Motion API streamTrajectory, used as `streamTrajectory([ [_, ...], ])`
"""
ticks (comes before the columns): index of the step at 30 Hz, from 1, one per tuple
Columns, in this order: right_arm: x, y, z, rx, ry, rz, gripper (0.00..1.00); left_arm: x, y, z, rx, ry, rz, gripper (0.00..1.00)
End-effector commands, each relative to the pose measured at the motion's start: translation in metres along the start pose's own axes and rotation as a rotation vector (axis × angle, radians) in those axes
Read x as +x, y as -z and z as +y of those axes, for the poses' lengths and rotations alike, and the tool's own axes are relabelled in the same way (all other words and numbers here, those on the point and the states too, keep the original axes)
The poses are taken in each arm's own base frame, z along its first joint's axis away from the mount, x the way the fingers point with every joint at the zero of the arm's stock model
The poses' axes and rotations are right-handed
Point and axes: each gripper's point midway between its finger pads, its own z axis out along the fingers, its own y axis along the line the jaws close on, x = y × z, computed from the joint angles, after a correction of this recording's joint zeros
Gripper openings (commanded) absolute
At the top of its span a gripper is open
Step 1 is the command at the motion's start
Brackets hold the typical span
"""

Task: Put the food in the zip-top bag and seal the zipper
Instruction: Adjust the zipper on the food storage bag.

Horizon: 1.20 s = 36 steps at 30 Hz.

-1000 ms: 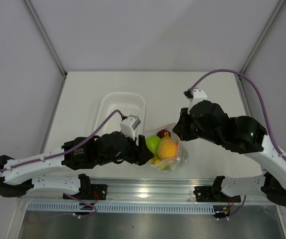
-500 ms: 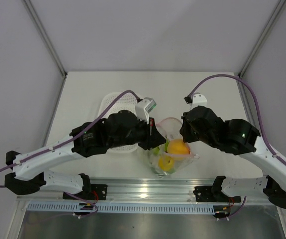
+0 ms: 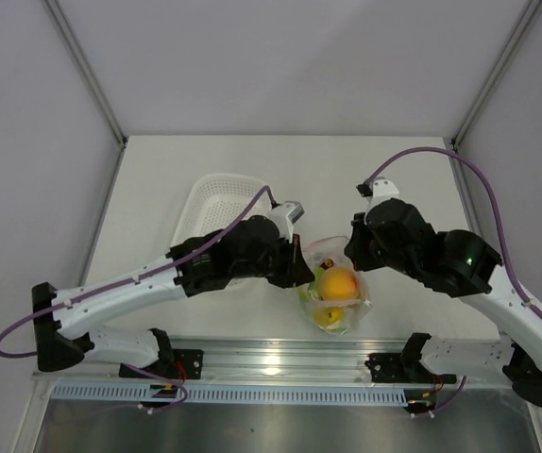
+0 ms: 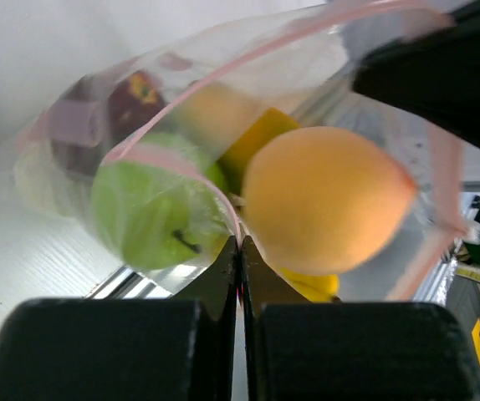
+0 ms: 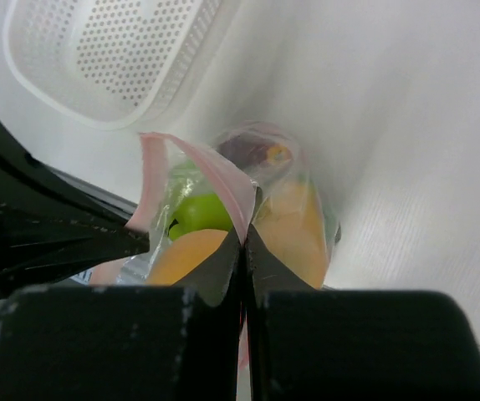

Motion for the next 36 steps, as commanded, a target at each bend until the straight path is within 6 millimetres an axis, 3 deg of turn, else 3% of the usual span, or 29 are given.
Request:
streamTrajectory([
  [1, -0.032, 0.023, 0.015, -0.094, -0.013, -0.107, 0.0, -0.039, 0.051, -0.042, 0.15, -0.023, -0.16, 0.0],
  [4, -0.028, 0.015, 0.015, -0.101, -0.002, -0.087, 0.0, -0.042, 0.048, -0.035, 0.116, -0.032, -0.175, 0.01],
  [7, -0.024, 0.003, 0.009, -0.067, 0.0, -0.063, 0.0, -0.049, 0.042, -0.041, 0.123, -0.025, -0.171, 0.01],
  [9, -0.03, 0.004, 0.011, -0.09, 0.005, -0.08, 0.0, -0.057, 0.047, -0.059, 0.195, -0.026, -0.19, 0.01],
  [16, -0.042, -0.009, 0.006, -0.116, 0.004, -0.096, 0.0, -0.072, 0.041, -0.063, 0.184, 0.038, -0.219, 0.01],
  [23, -0.056, -0.012, 0.013, -0.162, -0.028, -0.129, 0.0, -0.082, 0.052, -0.054, 0.151, 0.039, -0.283, 0.01],
  [27, -0.058, -0.022, 0.003, -0.132, -0.034, -0.119, 0.0, -0.081, 0.03, -0.029, 0.085, 0.046, -0.234, 0.01],
  [29, -0.059, -0.02, -0.002, -0.112, -0.04, -0.099, 0.0, -0.073, 0.035, -0.036, 0.129, 0.046, -0.195, 0.01],
  [30, -0.062, -0.016, -0.001, -0.117, -0.038, -0.105, 0.0, -0.075, 0.053, -0.051, 0.188, 0.033, -0.226, 0.01],
  [33, -0.073, 0.005, 0.003, -0.154, -0.038, -0.164, 0.0, -0.079, 0.072, -0.061, 0.229, 0.022, -0.293, 0.01],
  [34, -0.075, 0.006, 0.002, -0.154, -0.035, -0.176, 0.0, -0.087, 0.077, -0.057, 0.209, 0.03, -0.343, 0.01],
  [36, -0.074, -0.004, 0.0, -0.164, -0.027, -0.158, 0.0, -0.086, 0.066, -0.04, 0.151, 0.045, -0.336, 0.01],
])
